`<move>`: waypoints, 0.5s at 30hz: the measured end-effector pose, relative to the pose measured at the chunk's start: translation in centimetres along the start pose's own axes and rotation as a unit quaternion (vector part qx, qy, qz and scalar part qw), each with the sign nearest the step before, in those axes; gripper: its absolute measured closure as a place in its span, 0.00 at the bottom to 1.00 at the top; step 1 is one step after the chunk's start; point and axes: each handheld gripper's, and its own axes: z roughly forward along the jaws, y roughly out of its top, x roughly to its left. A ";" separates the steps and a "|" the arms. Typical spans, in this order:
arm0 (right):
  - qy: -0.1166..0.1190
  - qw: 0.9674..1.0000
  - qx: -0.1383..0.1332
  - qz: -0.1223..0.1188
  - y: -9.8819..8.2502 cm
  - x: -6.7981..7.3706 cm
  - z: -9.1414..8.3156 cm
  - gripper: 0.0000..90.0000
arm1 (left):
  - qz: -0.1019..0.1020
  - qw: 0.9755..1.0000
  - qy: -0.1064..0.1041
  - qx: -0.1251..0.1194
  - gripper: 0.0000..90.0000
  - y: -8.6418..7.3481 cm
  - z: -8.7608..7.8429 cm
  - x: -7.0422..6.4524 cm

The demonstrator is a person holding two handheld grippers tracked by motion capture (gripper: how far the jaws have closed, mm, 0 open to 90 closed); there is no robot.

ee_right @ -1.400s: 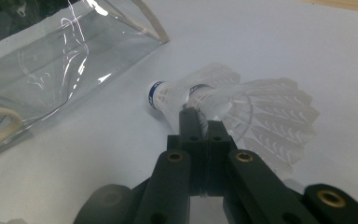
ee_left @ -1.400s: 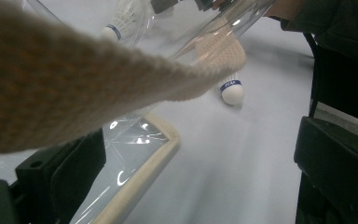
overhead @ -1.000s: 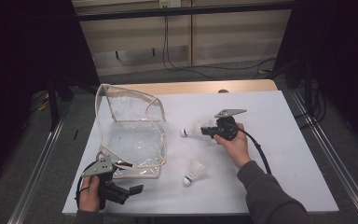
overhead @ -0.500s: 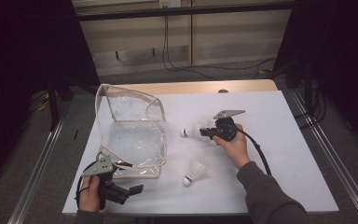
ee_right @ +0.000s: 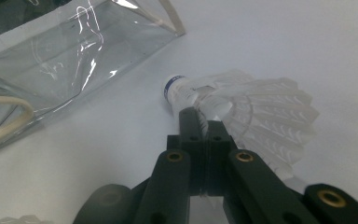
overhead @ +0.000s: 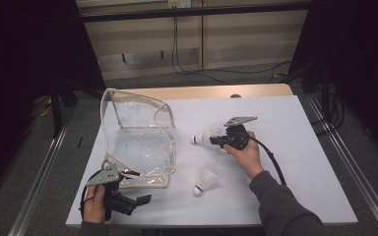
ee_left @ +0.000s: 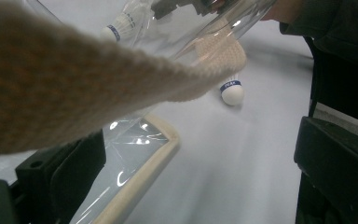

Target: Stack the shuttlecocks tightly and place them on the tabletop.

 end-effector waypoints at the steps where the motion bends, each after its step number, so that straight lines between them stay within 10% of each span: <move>1: 0.000 1.000 0.000 0.002 0.0 0.0 0.0 1.00 | 0.000 1.000 0.000 0.000 0.02 0.0 0.0 0.0; 15: 0.000 1.000 -0.002 0.006 -0.1 -0.1 0.3 0.99 | -0.001 1.000 0.000 -0.002 0.02 0.0 0.0 0.0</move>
